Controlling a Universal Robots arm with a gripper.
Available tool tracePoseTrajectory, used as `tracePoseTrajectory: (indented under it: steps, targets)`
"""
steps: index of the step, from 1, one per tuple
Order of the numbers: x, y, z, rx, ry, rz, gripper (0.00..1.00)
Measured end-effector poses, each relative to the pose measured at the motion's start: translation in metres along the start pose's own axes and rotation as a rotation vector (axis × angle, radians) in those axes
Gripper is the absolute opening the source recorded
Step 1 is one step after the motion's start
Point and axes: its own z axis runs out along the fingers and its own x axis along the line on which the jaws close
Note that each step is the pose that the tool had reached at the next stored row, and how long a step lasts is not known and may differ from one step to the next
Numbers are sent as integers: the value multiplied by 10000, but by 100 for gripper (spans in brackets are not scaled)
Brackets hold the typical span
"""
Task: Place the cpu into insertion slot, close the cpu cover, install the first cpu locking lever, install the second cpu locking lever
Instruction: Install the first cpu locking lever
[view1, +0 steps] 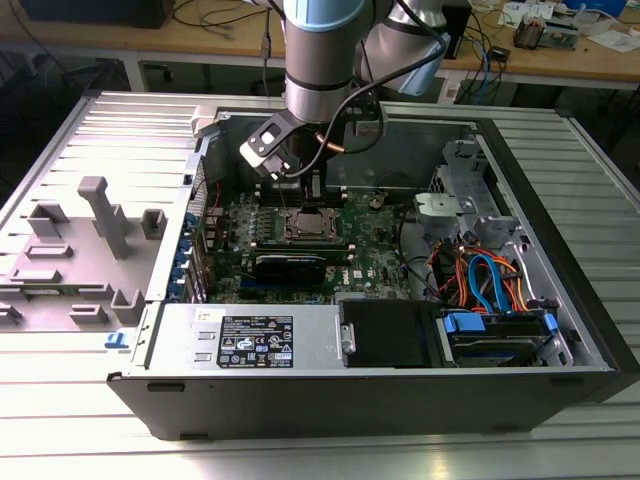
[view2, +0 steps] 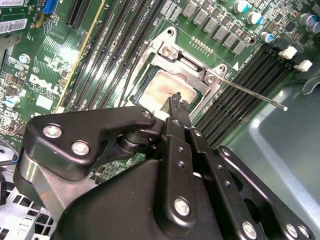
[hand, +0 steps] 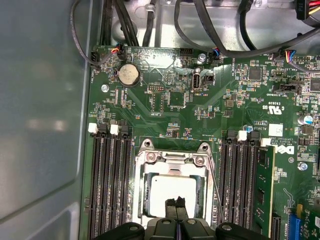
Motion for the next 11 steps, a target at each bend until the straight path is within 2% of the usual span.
tracePoseTrajectory:
  steps: [11]
  targets:
    - [0,0,-13,-1,25,0,11]
